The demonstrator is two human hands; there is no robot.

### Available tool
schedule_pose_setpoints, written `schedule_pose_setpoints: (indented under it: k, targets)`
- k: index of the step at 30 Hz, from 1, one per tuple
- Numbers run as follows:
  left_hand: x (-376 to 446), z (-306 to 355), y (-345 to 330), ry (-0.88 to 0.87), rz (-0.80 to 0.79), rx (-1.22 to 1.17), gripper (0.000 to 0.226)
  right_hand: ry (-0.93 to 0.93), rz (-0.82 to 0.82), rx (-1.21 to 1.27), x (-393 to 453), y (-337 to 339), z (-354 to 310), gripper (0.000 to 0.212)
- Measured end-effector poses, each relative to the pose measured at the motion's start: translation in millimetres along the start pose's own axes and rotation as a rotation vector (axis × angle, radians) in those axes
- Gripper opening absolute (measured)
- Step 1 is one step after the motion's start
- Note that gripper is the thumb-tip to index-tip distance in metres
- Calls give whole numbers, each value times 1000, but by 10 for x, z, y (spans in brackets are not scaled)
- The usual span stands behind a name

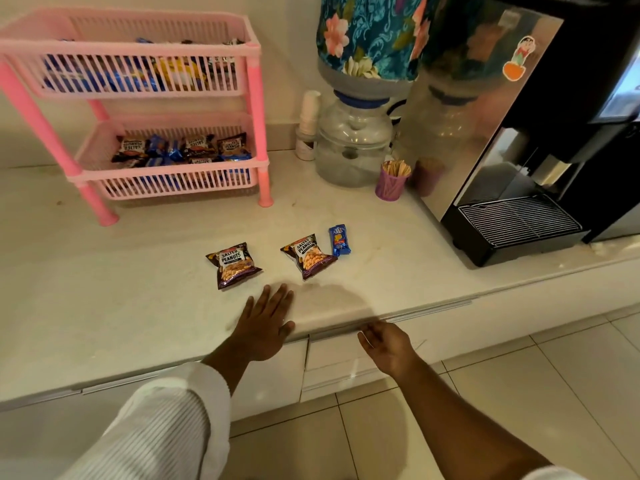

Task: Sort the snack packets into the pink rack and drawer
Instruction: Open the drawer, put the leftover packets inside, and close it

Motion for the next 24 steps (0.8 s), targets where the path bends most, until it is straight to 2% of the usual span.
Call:
schedule_pose_setpoints:
  k: [5,18,24]
  targets:
    - [18,-18,-22,9,-22,6,68,-9,8,1,-5,51,34,5]
    - [-5,13,0,15,-18,37,67,67,94,-206,-32,480,136,38]
    - [-10,28,13,19,-23,47,66,101,136,-230,-121,741,211,40]
Point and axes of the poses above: each hand's wrist, its own x-axis towards the middle knuckle, its own y-axis out of the back of the hand, z = x × y, the point moved 9 cm from there along x, towards the middle knuckle, and after that the axes turned 15 degrees about z, right-handed, at the moved point
